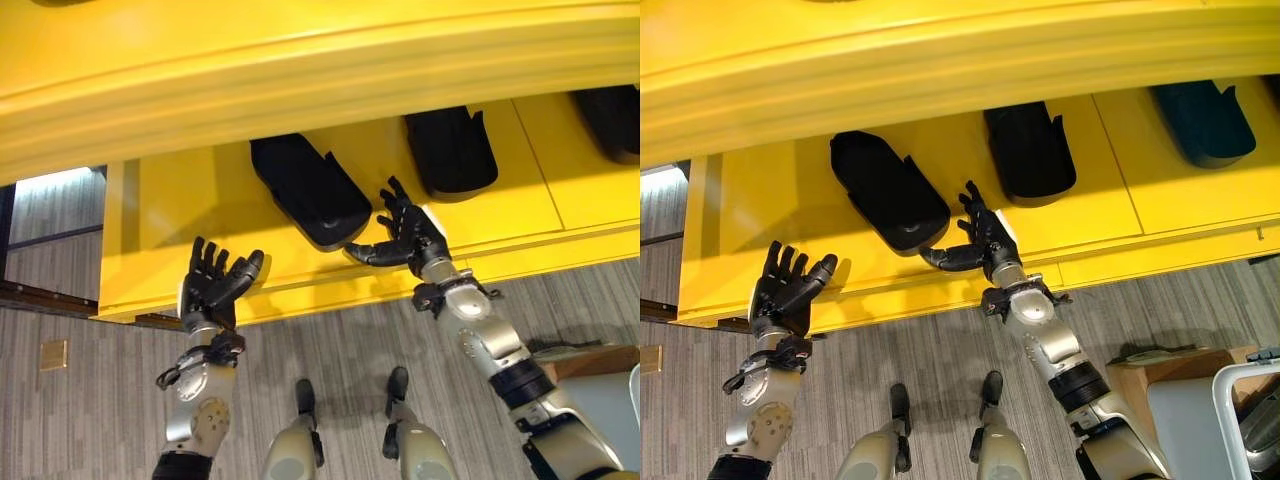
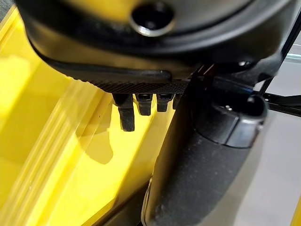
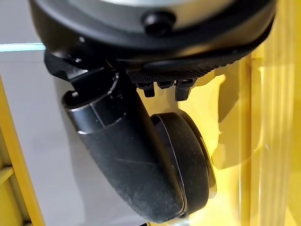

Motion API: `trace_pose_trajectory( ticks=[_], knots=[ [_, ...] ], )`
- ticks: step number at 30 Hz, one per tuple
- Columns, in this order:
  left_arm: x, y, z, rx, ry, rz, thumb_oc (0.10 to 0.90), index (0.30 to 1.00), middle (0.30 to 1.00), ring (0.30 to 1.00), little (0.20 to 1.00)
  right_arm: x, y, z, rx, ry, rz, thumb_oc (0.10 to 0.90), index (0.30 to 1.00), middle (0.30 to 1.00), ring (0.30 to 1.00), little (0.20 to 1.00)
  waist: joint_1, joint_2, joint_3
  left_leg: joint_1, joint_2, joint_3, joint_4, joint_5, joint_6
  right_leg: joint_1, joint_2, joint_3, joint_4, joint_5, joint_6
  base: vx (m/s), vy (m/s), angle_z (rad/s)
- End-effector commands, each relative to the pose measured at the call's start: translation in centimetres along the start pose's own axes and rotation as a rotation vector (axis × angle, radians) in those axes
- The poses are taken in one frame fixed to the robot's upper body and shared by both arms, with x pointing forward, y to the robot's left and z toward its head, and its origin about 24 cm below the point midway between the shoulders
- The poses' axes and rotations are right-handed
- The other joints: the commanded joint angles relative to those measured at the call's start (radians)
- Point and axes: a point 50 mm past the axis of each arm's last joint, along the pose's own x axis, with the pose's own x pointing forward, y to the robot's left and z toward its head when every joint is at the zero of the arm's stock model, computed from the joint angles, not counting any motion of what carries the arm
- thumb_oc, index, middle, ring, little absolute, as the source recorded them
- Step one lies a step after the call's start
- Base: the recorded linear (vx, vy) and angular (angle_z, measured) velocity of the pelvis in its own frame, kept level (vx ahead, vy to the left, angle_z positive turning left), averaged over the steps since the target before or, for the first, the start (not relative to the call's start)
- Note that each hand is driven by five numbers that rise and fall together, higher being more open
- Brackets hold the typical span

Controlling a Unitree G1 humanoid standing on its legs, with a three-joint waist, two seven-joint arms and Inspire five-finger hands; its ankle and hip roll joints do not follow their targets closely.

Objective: Move parts from the plastic box to the shelf.

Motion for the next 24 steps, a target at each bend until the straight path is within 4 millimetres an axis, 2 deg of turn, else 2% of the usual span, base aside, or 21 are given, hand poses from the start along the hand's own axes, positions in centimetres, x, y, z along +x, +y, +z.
trace_pose_trajectory(
  ticks=[1,14,24],
  knots=[
    [-0.5,-0.7,2.8,0.038,-0.102,-0.105,0.9,1.0,1.0,1.0,1.0,1.6,2.8,3.7,0.022,-0.166,0.091,0.9,1.0,1.0,1.0,1.0,0.033,-0.069,-0.047,-0.039,0.002,-0.04,0.064,-0.021,0.008,-0.034,-0.177,0.022,0.142,-0.036,0.119,0.0,0.0,0.0],
    [-0.1,-0.7,2.5,0.015,-0.103,-0.066,0.9,1.0,1.0,1.0,1.0,0.7,5.4,1.5,0.107,-0.091,0.195,0.9,1.0,1.0,1.0,1.0,0.038,-0.081,-0.043,-0.052,-0.003,-0.051,0.072,-0.029,0.012,-0.029,-0.177,0.014,0.137,-0.042,0.117,0.01,0.006,0.03],
    [0.0,-0.8,2.5,0.007,-0.106,-0.057,0.9,1.0,1.0,1.0,1.0,0.3,5.8,1.2,0.126,-0.083,0.221,0.9,1.0,1.0,1.0,1.0,0.037,-0.09,-0.042,-0.047,-0.001,-0.049,0.075,-0.032,0.013,-0.027,-0.174,0.017,0.138,-0.043,0.116,0.0,0.002,0.01]
  ],
)
